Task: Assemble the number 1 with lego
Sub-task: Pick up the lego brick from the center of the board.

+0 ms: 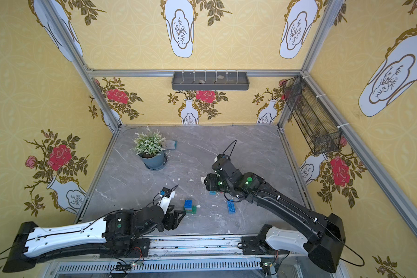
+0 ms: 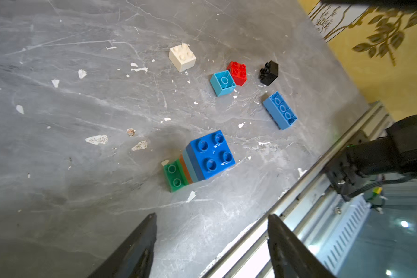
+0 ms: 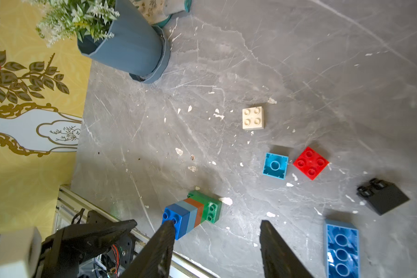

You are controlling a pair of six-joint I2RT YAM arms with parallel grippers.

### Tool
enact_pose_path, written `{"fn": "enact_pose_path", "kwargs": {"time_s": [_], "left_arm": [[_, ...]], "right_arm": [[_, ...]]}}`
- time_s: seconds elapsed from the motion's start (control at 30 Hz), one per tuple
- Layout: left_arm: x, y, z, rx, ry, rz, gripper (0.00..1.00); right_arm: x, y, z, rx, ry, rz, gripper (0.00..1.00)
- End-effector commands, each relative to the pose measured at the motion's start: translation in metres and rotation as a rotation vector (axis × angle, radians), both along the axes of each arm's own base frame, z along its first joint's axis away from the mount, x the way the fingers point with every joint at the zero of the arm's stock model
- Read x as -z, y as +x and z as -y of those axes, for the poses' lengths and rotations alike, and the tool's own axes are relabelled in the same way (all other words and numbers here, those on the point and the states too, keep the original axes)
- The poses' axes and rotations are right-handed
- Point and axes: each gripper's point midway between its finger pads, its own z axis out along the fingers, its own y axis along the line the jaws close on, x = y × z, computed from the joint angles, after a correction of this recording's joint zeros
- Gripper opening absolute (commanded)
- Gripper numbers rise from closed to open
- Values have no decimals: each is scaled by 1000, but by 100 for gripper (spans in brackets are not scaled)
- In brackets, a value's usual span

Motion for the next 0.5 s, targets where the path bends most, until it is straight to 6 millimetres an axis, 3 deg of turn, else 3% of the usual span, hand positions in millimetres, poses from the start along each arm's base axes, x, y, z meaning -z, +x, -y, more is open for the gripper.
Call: {"fn": "enact_pose_path", "kwargs": {"time_s": [0.0,0.27,0.47], "left_arm": [[-13,18,3,-139,-4,156,77],[6,14,20,-312,-65,134,81],[19,6,42,-341,52,137,82]], "right_arm": [[-3,4,7,-41,-26,13,59],[-16,14,22,-91,35,-8,59],[-22,6,33,-106,87,-7,59]]}}
